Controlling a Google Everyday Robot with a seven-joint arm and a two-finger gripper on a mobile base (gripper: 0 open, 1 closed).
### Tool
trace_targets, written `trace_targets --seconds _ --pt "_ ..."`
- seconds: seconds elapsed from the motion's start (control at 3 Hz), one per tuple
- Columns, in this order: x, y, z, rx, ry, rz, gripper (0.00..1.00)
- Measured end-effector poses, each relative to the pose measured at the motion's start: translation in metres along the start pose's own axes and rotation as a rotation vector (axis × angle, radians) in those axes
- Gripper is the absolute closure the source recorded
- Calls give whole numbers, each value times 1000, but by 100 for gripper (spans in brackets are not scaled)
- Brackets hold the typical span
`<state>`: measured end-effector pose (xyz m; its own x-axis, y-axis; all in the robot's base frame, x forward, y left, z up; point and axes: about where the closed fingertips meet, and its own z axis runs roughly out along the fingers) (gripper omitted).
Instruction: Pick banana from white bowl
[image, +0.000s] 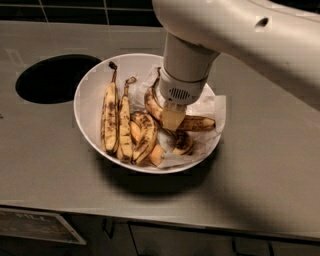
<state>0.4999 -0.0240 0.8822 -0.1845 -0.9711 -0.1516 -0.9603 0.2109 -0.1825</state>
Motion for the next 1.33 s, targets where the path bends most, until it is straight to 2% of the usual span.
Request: trace_targets --seconds 0.33,0.67,1.33 --pt "1 1 -10 23 -38 4 100" --pt "3 8 -45 88 -117 -16 100" --pt "-1 34 -135 263 -271 -118 100"
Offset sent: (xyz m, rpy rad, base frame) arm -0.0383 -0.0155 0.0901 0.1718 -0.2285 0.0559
